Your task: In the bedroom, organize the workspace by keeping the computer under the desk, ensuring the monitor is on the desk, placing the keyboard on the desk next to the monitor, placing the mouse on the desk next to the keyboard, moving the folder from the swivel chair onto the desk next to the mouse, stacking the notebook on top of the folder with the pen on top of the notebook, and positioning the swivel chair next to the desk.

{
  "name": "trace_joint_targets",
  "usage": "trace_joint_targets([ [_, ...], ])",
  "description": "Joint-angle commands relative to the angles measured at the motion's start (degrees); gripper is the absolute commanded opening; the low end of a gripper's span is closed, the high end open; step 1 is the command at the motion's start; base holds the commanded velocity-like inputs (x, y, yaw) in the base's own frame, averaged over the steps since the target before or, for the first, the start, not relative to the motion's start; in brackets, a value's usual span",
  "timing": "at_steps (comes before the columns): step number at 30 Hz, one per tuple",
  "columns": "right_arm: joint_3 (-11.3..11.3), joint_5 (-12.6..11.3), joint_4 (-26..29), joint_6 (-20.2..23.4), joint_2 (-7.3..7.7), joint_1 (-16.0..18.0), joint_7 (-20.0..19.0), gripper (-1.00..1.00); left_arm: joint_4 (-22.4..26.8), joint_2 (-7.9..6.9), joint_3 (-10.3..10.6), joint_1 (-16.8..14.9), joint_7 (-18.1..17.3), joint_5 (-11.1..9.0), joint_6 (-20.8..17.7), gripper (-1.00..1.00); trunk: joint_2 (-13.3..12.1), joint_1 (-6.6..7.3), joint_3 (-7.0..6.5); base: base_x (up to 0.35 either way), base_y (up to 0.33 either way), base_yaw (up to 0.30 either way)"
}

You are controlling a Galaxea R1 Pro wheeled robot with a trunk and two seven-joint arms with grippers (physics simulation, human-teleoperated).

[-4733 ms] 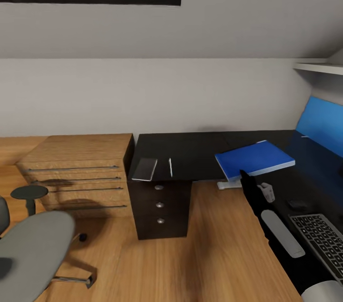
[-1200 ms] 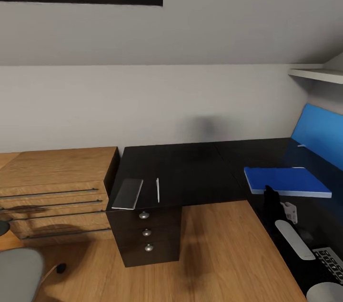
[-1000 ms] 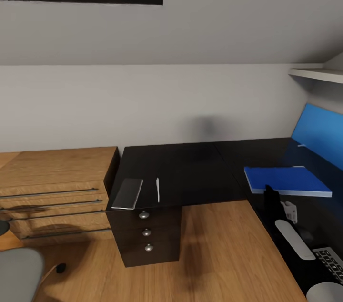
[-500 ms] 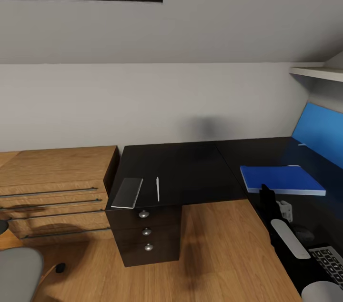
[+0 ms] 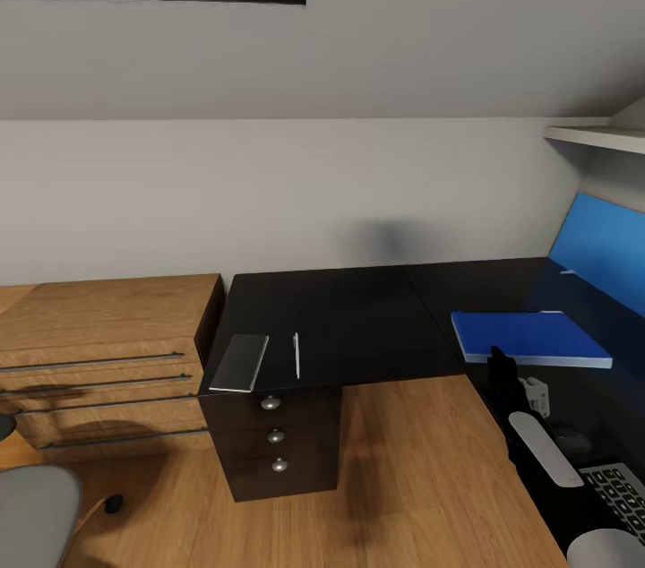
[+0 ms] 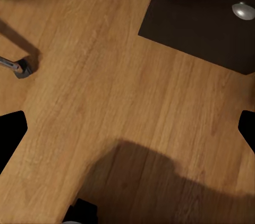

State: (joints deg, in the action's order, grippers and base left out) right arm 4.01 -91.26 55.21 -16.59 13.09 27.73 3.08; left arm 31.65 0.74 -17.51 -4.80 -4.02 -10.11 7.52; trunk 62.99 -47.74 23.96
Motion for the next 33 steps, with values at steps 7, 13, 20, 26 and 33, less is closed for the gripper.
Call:
trace_joint_targets([
  [7,0.29,-0.43,0.07,-0.40,0.06,0.04,0.26,-1.00,-0.01,0.06,-0.33,-0.04,-0.31,-0.60,0.02,1.00,0.04,0.00,0.06,0.000,0.000,0.000],
  [13,0.29,-0.51,0.09,-0.37,0.07,0.04,0.22,-1.00,-0.01,0.09,-0.33,-0.04,-0.22,-0.61,0.01,1.00,2.45,-1.32,1.14,0.000,0.000,0.000],
  [20,0.29,-0.55,0.23,0.32,0.15,0.00,0.06,-1.00,-0.01,0.08,-0.33,-0.04,-0.21,-0.60,-0.02,1.00,5.25,-2.86,2.40,0.000,0.000,0.000],
  [26,0.29,-0.39,0.31,2.85,-0.02,-0.04,-0.19,-1.00,-0.01,0.13,-0.33,-0.04,-0.20,-0.59,-0.04,1.00,7.66,-4.17,3.47,0.000,0.000,0.000],
  [33,0.24,-0.33,0.34,3.30,-0.04,-0.05,-0.06,-1.00,-0.01,0.14,-0.33,-0.04,-0.20,-0.59,-0.01,1.00,10.47,-5.71,4.73,0.000,0.000,0.000],
])
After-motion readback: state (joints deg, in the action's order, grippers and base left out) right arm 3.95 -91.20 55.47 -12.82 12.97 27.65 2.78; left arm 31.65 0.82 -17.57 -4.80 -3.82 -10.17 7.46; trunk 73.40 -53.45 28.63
